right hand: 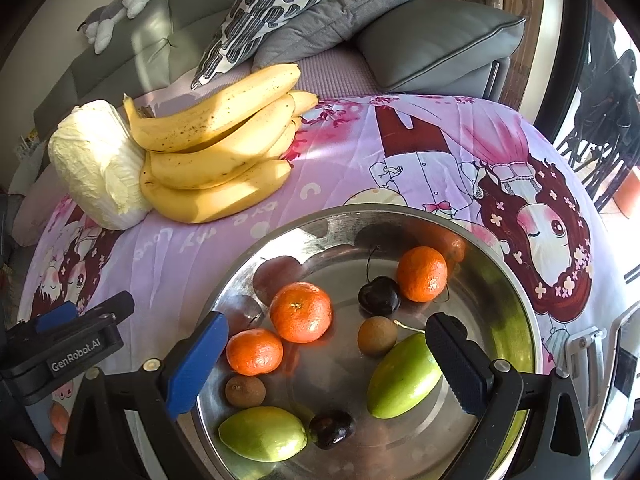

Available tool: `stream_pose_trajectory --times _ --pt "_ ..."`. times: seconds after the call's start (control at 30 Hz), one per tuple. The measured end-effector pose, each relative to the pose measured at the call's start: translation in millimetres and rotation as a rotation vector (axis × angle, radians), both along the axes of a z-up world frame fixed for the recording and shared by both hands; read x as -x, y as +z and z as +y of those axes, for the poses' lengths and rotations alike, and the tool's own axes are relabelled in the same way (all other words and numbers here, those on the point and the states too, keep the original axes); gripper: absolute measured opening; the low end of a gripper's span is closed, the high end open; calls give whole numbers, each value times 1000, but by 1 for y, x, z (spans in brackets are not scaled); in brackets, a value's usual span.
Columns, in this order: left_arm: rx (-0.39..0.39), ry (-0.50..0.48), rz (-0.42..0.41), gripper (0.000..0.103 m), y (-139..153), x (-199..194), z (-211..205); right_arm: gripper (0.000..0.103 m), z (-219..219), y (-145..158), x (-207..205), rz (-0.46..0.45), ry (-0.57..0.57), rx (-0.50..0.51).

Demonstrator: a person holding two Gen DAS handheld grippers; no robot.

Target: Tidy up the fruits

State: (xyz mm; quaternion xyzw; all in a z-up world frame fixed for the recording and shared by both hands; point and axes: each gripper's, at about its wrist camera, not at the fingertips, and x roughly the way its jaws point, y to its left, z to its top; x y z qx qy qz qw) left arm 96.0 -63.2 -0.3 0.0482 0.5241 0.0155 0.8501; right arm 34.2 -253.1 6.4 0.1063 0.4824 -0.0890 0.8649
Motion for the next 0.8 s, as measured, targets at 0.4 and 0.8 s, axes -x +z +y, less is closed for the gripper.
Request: stream_pose_trajectory --times 0.4,0.8 --pt "-63 38 -36 88 0 31 26 101 22 9 22 -48 23 6" --pt "-48 22 -21 88 -3 69 38 101 26 11 58 -68 3 -15"
